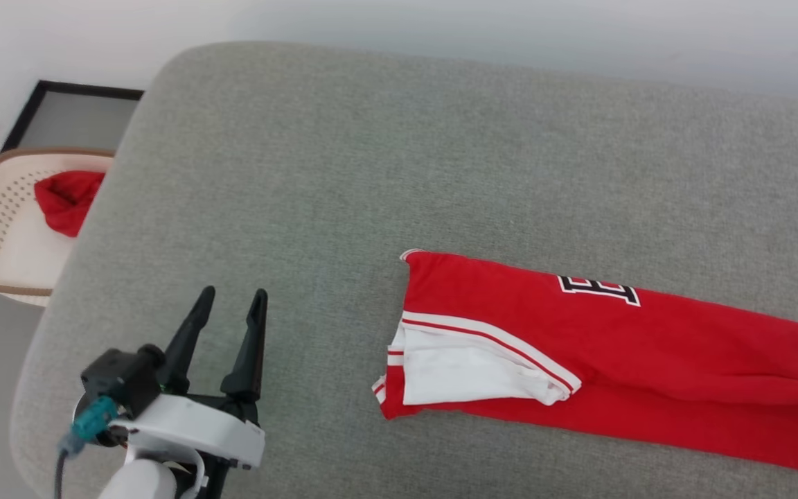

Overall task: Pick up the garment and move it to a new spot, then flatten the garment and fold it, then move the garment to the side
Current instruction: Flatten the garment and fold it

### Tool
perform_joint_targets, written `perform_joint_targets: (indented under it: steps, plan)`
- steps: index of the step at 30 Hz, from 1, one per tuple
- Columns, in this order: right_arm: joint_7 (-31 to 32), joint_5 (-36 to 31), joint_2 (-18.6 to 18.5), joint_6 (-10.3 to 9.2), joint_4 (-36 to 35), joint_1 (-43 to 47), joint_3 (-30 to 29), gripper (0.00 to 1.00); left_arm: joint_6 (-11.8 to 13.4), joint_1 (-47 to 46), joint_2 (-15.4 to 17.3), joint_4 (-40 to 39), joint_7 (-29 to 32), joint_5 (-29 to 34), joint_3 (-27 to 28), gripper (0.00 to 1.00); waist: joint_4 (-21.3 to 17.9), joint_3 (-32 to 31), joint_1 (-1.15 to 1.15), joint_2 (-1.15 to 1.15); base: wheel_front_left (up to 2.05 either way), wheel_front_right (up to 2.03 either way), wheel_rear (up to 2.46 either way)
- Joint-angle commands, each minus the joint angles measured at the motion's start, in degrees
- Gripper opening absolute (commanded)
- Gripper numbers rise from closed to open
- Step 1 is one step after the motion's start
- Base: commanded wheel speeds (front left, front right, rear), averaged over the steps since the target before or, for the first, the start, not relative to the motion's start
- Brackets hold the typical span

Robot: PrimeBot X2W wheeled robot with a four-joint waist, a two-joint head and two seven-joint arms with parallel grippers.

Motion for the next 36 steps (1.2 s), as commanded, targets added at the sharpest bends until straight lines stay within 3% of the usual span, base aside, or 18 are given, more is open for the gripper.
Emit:
perform_joint_targets:
  steps: [1,11,12,14,15,16,22,26,36]
  plan:
    - [0.2,-0.5,0.4,-0.06,0.4,0.0,-0.6,1.00,-0.5,0.8,-0.9,-0.6,0.1,1.6,1.0,1.00,0.7,-0.7,0.00,0.00,0.00,0.00,0.00]
    - [0.4,-2.9,2.9,-0.06,4.7,0.3,-0.3,1.00,-4.6,3.2,-7.0,1.2,0.0,11.4,8.2,1.00,0.7,-0.8,0.00,0.00,0.00,0.00,0.00]
    - [0.1,-3.0,3.2,-0.06,5.1,0.1,-0.1,0.93,-5.1,3.2,-7.5,1.5,0.1,11.8,8.6,1.00,0.7,-0.7,0.00,0.00,0.00,0.00,0.00]
    - [-0.6,-3.3,3.6,-0.06,5.8,-0.1,0.3,0.43,-5.8,3.0,-8.2,2.1,0.1,12.5,9.2,1.00,0.6,-0.5,0.00,0.00,0.00,0.00,0.00]
    - [-0.8,-3.3,3.8,-0.06,6.0,-0.1,0.6,0.13,-6.1,2.9,-8.5,2.3,0.1,12.9,9.6,1.00,0.5,-0.4,0.00,0.00,0.00,0.00,0.00]
    - [-1.2,-3.2,4.0,-0.06,6.3,-0.4,0.8,0.00,-6.4,2.8,-8.8,2.5,0.1,13.3,9.9,1.00,0.4,-0.4,0.00,0.00,0.00,0.00,0.00]
    - [-4.5,-3.1,3.8,-0.07,6.9,-3.1,1.2,0.00,-7.5,3.1,-9.8,2.9,0.1,14.2,12.1,1.00,-1.2,-0.1,0.00,0.00,0.00,0.00,0.00]
    - [-7.1,-3.2,1.8,-0.09,7.4,-4.8,-0.8,0.00,-7.8,3.2,-10.1,2.9,0.1,14.2,12.9,1.00,-2.9,0.5,0.00,0.00,0.00,0.00,0.00]
    - [-13.3,-9.2,-5.0,-0.07,9.0,-7.7,-12.5,0.00,-8.0,2.1,-9.4,0.7,0.1,11.5,13.2,1.00,-6.7,3.5,0.00,0.00,0.00,0.00,0.00]
